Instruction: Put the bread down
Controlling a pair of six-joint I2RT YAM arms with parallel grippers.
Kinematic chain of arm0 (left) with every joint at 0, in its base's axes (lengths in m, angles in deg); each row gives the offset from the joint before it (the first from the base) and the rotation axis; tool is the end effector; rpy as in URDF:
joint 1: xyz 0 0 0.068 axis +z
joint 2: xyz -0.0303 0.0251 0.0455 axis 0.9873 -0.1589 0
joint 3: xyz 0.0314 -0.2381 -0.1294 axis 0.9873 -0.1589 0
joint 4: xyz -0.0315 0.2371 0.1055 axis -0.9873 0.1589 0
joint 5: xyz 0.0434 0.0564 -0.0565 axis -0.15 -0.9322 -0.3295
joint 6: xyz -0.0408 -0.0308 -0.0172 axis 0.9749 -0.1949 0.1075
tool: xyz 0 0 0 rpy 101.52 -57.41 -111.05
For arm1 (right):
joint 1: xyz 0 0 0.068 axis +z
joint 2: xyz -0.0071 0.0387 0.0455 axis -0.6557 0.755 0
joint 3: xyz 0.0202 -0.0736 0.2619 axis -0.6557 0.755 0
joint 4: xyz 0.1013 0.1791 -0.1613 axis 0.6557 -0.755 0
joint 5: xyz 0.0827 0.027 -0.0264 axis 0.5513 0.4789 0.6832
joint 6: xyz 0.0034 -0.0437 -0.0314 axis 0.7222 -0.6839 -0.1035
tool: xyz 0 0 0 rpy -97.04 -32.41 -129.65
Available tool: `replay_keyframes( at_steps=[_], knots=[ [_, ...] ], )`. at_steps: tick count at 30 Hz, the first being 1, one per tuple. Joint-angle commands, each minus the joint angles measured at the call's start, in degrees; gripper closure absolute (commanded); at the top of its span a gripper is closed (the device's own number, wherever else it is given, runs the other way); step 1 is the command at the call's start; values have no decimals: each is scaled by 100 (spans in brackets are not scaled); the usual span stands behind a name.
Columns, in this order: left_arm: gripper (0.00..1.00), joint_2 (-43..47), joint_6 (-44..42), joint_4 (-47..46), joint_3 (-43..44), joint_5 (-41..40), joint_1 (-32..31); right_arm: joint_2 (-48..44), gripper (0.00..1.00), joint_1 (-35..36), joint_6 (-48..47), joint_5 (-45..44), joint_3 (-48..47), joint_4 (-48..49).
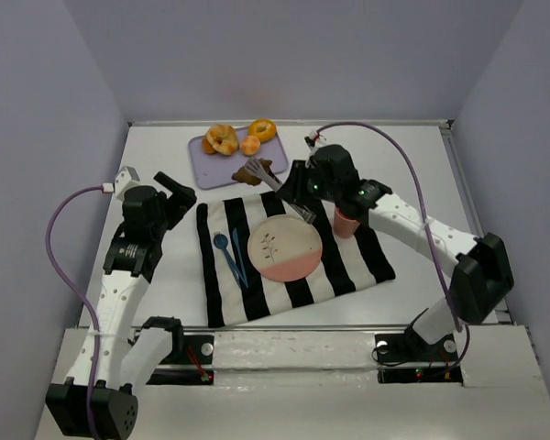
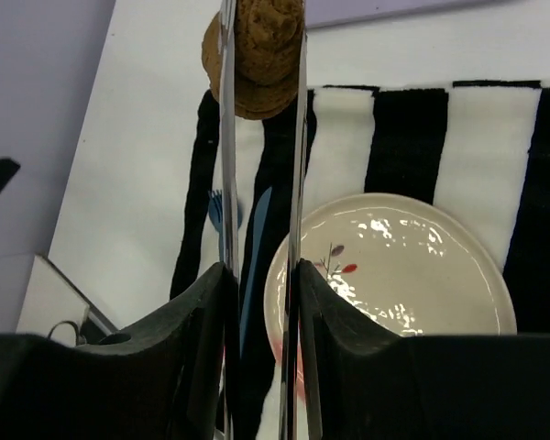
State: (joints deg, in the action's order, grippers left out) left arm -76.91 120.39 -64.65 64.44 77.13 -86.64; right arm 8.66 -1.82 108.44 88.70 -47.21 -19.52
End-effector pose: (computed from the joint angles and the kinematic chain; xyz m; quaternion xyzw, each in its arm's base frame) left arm 0.1914 -0.0155 0.3270 -0.2899 0.7578 -0.2003 0.5491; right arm 0.2886 0.2405 0.3209 -0.0808 0.8518 0.3427 0.3878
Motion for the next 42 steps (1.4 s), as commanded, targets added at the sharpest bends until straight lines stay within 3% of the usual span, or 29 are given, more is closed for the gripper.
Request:
replay_keyframes(
  at_steps=[1, 5, 13, 24, 31, 35, 42],
  knots=[
    [1, 125, -117, -179, -71, 220, 7, -1359, 79, 198, 139, 237, 1436, 274],
    [1, 160, -90, -232, -98, 211, -2, -2211, 76, 372, 332, 527, 2404, -323],
    [1, 257, -99, -135, -80, 97, -2, -2724, 63, 479, 447, 668, 2916, -772],
    [1, 248, -99, -65, -45, 0, -2, -2732, 42, 479, 218, 124, 2451, -1572],
    [1, 310, -82, -47, -54, -88, -2, -2750, 42, 479, 52, -430, 2029, -2055],
    [1, 336, -73, -29, -36, -158, -2, -2706, 41, 479, -71, -1227, 1556, -2415],
    [1, 398, -82, 6, -1, -193, -2, -2408, 41, 479, -353, -1967, 781, -2469]
  ],
)
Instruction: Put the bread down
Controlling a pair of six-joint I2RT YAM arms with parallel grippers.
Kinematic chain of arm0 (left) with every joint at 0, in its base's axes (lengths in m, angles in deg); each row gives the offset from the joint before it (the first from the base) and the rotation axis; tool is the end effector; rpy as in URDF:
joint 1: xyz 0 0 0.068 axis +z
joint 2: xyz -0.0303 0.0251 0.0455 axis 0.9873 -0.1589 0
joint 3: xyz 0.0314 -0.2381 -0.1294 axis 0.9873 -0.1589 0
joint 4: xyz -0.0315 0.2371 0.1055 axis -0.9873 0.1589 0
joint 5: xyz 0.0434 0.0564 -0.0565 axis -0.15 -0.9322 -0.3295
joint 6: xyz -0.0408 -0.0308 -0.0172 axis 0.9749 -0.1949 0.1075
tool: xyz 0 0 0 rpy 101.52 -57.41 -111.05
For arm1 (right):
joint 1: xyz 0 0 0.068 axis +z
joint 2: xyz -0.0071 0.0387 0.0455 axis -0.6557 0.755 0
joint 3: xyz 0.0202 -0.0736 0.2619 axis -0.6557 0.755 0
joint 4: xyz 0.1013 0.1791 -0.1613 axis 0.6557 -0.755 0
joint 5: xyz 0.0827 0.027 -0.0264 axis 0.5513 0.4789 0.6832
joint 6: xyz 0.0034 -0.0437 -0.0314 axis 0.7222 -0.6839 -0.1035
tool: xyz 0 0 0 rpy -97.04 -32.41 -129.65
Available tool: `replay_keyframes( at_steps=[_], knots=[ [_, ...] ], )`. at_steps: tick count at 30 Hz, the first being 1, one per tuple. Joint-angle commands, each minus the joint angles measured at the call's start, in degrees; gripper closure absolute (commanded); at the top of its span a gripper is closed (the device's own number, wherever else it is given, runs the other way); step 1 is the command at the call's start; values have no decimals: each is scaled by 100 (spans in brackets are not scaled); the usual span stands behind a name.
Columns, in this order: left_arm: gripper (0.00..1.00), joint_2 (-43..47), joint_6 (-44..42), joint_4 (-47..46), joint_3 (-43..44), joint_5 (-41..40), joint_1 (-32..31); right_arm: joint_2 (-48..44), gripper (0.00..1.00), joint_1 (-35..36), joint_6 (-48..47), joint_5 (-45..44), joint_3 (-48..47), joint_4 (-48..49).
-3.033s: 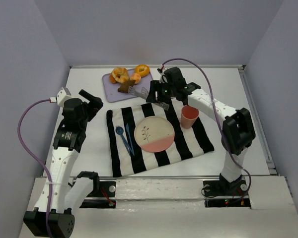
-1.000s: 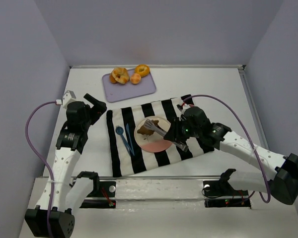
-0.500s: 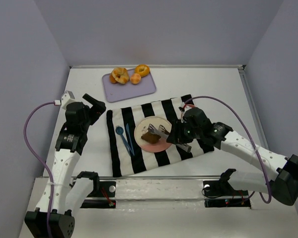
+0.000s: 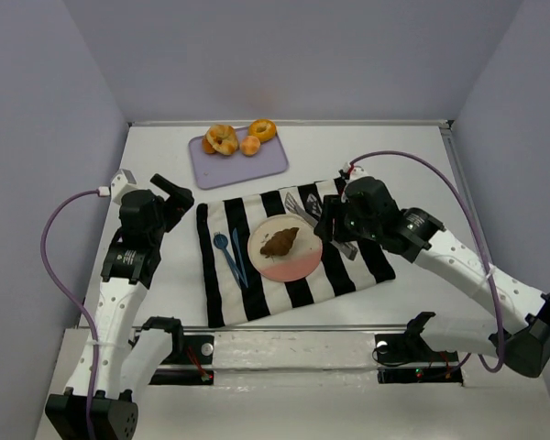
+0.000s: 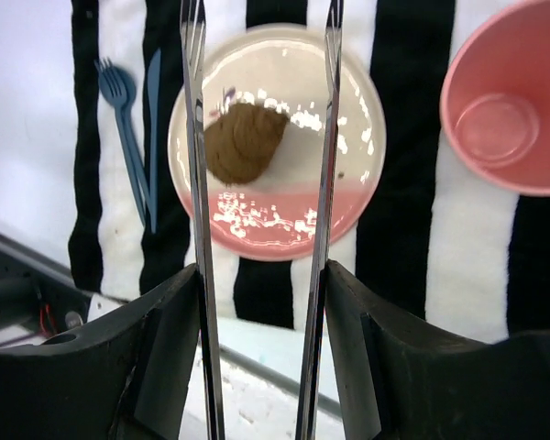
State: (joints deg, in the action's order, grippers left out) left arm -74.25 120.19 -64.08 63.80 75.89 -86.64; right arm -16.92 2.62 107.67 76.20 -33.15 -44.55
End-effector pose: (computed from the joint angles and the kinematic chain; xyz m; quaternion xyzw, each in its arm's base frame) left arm 0.1814 -0.0137 0.3298 -0.2927 0.7485 -0.1959 0.5619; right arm 0.1780 0.1647 0.3273 -0.0743 0.9075 0.2154 0.3530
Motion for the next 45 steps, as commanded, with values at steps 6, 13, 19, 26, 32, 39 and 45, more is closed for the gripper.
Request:
replay_keyframes(
  at_steps=[6, 13, 19, 26, 32, 39, 45],
  knots=[
    [1, 114, -53, -42, 97, -113, -2, 580, 45, -341, -794, -1483, -1529, 473],
    [1, 96, -27, -25, 106, -288, -2, 1336, 50, -2494, -1593, -183, -2242, 1088],
    [1, -1, -27, -121, 194, -447, -2, 2049, 50, -3788, -1876, 477, -2576, 1229],
    [1, -291, 35, -253, 361, -982, -2, 3267, 50, -5202, -2104, 1022, -2313, 1887],
    [1, -449, 52, -227, 563, -1334, 7, 4543, 47, -5388, -2158, 1101, -2645, 2336],
    [1, -405, 79, -236, 607, -1396, 16, 5441, 23, -5440, -2043, 374, -2946, 2293],
    [1, -335, 26, -139, 669, -1326, 16, 4766, 0, -5440, -1824, 47, -2577, 2275]
  ],
)
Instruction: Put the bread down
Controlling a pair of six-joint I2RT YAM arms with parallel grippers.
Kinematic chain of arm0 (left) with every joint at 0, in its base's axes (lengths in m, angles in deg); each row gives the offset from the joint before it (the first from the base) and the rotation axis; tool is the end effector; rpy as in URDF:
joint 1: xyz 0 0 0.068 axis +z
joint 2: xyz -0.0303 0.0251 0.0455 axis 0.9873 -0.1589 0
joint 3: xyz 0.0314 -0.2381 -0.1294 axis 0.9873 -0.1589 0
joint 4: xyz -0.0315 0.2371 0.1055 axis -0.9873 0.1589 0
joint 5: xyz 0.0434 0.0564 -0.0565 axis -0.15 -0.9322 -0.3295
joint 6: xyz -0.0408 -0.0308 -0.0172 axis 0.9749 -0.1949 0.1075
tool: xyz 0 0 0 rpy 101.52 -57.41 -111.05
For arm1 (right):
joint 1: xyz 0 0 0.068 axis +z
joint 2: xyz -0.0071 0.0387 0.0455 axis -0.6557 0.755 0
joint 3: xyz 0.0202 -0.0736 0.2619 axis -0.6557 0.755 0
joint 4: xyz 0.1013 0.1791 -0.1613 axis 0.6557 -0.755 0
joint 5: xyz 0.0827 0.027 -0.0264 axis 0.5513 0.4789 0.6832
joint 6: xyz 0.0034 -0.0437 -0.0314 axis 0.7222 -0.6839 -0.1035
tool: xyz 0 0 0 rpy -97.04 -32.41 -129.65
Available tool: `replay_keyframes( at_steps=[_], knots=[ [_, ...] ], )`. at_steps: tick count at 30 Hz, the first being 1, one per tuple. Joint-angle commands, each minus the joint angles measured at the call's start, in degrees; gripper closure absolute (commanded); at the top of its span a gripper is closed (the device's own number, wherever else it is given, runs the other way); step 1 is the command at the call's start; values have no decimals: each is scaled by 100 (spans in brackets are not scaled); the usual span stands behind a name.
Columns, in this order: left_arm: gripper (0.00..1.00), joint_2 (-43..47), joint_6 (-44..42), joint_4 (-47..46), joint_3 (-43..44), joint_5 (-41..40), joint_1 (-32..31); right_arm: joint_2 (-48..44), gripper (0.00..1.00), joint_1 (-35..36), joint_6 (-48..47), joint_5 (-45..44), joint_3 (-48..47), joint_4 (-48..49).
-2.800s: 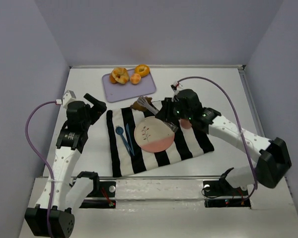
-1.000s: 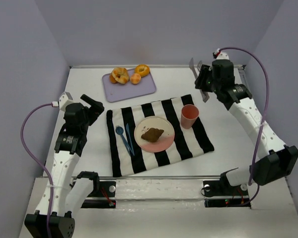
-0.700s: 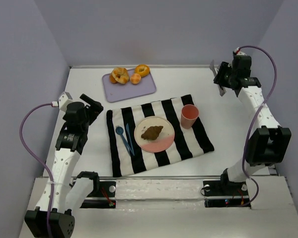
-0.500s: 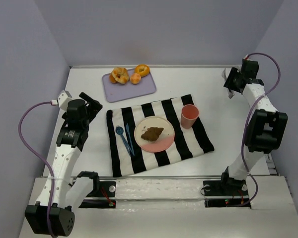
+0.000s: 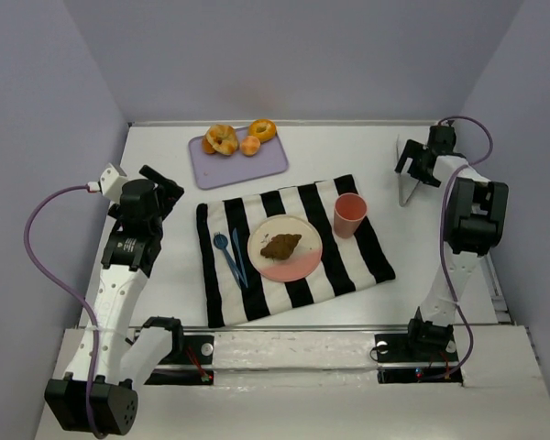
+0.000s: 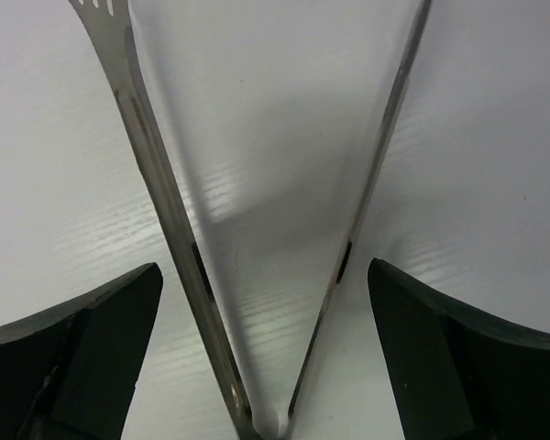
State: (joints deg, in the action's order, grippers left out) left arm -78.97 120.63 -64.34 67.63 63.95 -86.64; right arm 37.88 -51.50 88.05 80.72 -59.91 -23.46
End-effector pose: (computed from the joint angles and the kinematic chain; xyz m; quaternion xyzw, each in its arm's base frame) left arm 0.1969 -0.0081 0.3401 -0.3508 0.7216 -0.1170 0.5853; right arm 0.4599 -0.0861 0.1818 0.1864 0.9158 -0.0045 0.3557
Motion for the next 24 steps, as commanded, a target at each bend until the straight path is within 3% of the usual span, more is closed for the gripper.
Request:
replay_keyframes(
  at_steps=[1, 8, 12, 15, 16, 24],
  knots=[
    [1, 155, -26, -87, 304, -80, 16, -915, 0, -29, 139, -528, 229, 157],
    [1, 357, 44, 28, 243, 131, 16, -3463, 0, -29, 174, -634, 1020, -45],
    [1, 462, 44, 71, 199, 316, 7, -5271, 0, -29, 604, -469, 1941, -282],
    [1, 489, 79, 160, 155, 334, 7, -6091, 0, -29, 983, -363, 2505, -335],
    [1, 524, 105, 168, 111, 334, 7, -6564, 0, -29, 1044, -127, 3055, -353],
    [1, 577, 132, 265, -30, 474, 7, -7992, 0, -29, 1106, -311, 3816, -405]
  ],
)
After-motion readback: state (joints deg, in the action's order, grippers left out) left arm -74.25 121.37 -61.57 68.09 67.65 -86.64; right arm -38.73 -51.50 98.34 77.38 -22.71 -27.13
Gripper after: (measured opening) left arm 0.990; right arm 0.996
